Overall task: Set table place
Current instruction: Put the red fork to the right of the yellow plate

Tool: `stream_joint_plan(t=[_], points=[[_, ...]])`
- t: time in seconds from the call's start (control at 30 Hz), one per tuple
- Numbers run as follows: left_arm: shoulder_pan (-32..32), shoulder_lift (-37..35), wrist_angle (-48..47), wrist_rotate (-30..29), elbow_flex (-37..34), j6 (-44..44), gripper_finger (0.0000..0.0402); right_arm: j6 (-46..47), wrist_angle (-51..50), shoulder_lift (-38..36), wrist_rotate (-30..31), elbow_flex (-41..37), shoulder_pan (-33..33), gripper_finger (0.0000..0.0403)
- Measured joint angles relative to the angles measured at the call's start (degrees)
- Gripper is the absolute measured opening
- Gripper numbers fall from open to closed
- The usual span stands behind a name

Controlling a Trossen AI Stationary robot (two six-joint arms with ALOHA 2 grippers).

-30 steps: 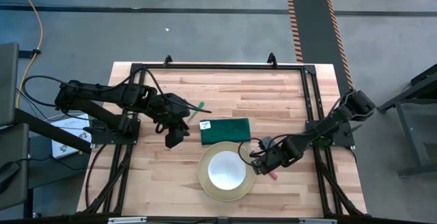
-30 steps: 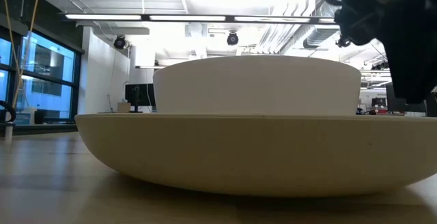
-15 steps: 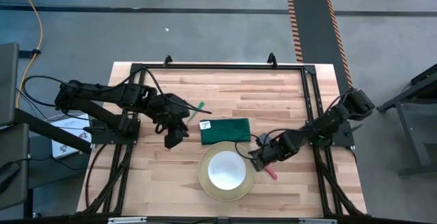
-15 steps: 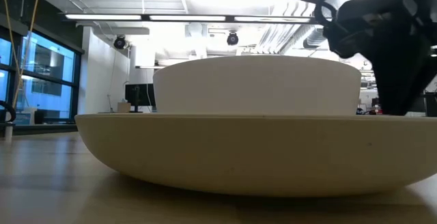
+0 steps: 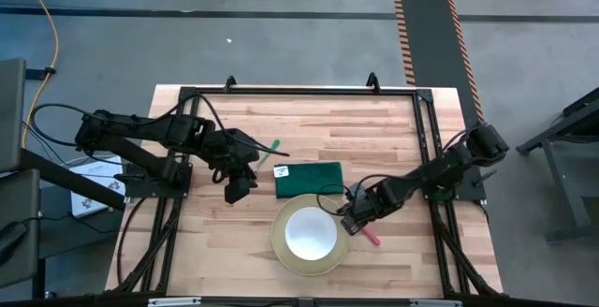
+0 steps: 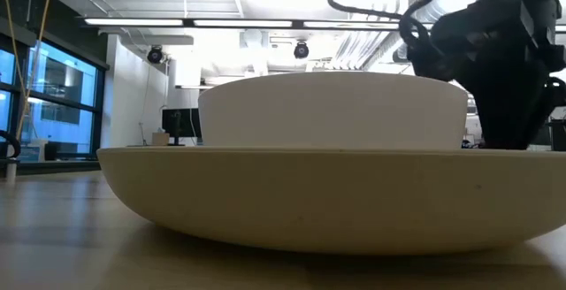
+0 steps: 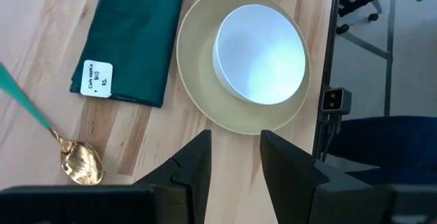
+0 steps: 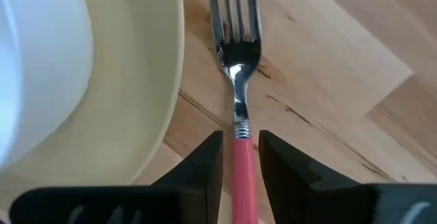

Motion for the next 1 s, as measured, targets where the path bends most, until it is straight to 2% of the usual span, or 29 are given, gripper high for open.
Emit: stream_joint_plan(t=[0.5, 1.0], points=[[0.0, -0.01, -0.2, 0.02, 0.0, -0.14, 0.0115, -0.42, 3.61, 4.63, -2.28, 0.06, 0.77, 0.0083], [0.0, -0.01, -0.2, 0.2, 0.0, -0.61, 0.0115, 0.06, 0.35, 5.22, -1.77, -0.04, 0.72, 0.0083]])
